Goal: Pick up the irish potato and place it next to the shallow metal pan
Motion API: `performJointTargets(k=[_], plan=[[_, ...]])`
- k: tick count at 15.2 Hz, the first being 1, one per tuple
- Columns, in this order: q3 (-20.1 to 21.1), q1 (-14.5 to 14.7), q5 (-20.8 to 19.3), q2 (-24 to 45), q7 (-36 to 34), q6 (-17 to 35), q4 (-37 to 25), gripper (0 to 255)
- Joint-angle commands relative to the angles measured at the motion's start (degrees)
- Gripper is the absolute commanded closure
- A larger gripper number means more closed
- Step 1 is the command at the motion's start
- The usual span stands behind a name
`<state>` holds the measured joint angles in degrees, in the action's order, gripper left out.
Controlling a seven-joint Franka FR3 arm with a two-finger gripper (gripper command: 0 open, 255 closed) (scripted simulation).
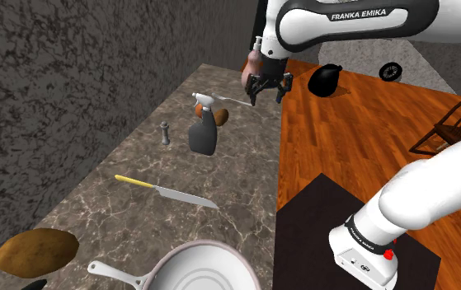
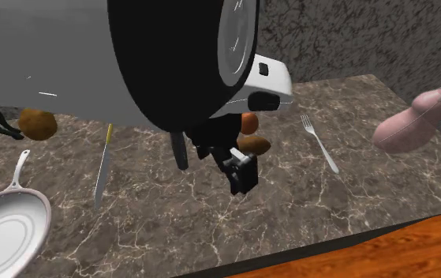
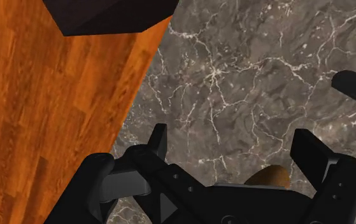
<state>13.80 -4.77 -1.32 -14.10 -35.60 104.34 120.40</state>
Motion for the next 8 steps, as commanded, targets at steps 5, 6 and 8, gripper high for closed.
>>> performJointTargets(k=[5,6,8], plan=[[2.04,-0.61,-3.73,14.83,-12.21,2.88,-9.85,0],[2.09,-0.53,-4.43,17.25,-14.06,3.02,-11.76,0],[1.96,-0.24,-5.78,22.11,-17.59,3.07,-15.83,0]])
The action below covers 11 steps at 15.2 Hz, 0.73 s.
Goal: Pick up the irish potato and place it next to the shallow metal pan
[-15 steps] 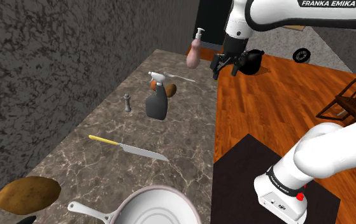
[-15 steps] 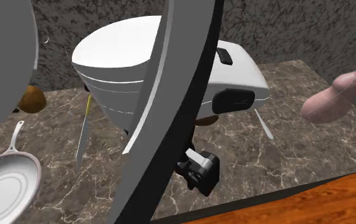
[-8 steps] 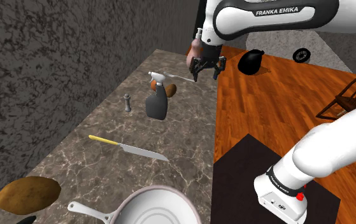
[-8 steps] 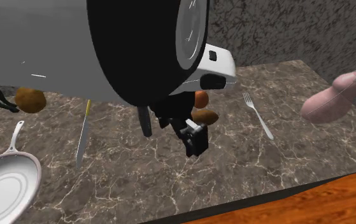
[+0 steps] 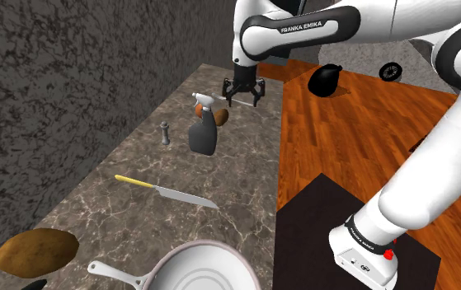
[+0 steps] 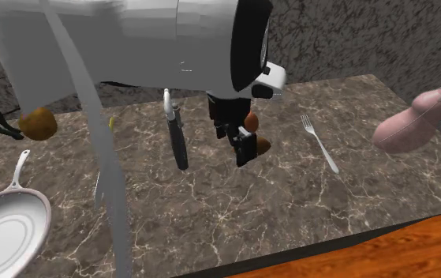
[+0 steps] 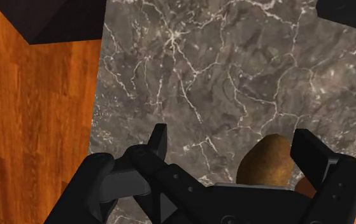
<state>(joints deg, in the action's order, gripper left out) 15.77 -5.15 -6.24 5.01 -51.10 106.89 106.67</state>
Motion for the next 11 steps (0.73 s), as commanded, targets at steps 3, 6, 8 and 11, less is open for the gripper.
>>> performJointTargets(k=[3,6,8,11], plan=[[-0.7,0.88,-2.64,10.32,-6.89,0.06,-8.88,0],[-1.84,1.84,-3.99,17.73,-11.04,-1.07,-16.56,0],[-2.74,2.51,-4.62,22.81,-13.45,-2.21,-22.31,0],[-4.22,3.51,-5.15,30.84,-16.55,-4.65,-32.2,0]])
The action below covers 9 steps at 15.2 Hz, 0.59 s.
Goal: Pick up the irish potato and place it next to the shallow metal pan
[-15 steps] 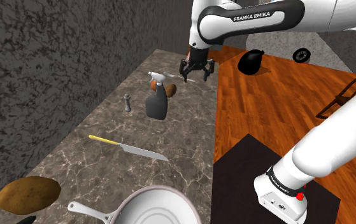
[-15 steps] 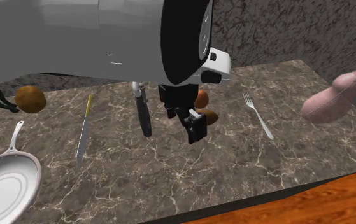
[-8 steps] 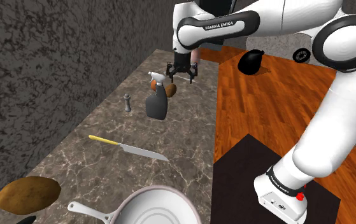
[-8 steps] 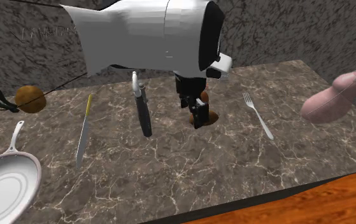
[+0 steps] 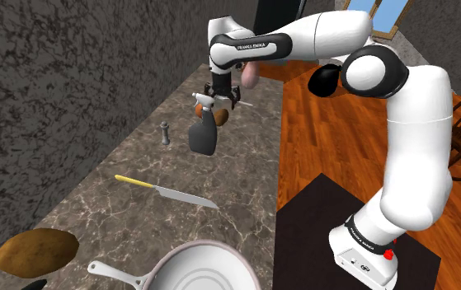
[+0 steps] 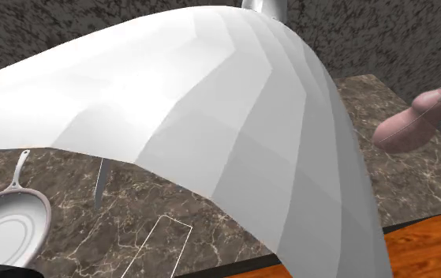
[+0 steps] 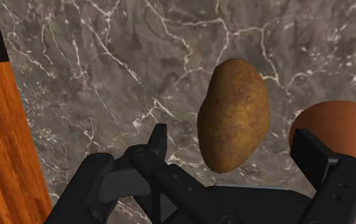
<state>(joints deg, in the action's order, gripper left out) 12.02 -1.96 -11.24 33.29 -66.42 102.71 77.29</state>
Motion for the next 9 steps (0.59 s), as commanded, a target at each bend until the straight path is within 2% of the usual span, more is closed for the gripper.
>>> performJointTargets(k=[1,9], plan=[[-0.78,0.52,-0.19,4.19,-1.75,-1.05,-4.94,0],[-1.0,-0.01,-0.52,4.68,-2.15,4.45,0.11,0]])
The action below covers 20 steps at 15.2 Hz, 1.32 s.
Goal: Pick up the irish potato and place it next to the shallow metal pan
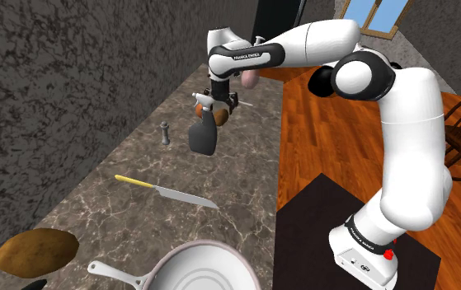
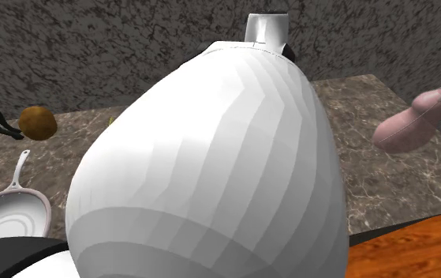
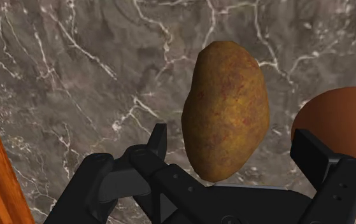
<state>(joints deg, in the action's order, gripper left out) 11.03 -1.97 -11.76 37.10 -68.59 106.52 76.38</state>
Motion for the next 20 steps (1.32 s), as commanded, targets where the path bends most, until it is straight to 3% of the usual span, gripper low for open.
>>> performJointTargets(k=[1,7,8,12,17,20], plan=[[0.0,-0.01,0.0,0.86,0.02,0.65,1.03,0],[0.01,-0.01,-0.01,0.88,0.01,0.63,1.0,0],[0.05,0.32,-0.05,1.39,-0.2,0.1,-0.02,255],[-0.01,0.97,-0.24,3.37,-0.51,-0.7,-2.79,255],[0.02,-0.02,-0.02,0.88,0.01,0.64,1.01,255],[0.1,0.01,0.18,0.14,0.25,-1.21,-0.12,255]])
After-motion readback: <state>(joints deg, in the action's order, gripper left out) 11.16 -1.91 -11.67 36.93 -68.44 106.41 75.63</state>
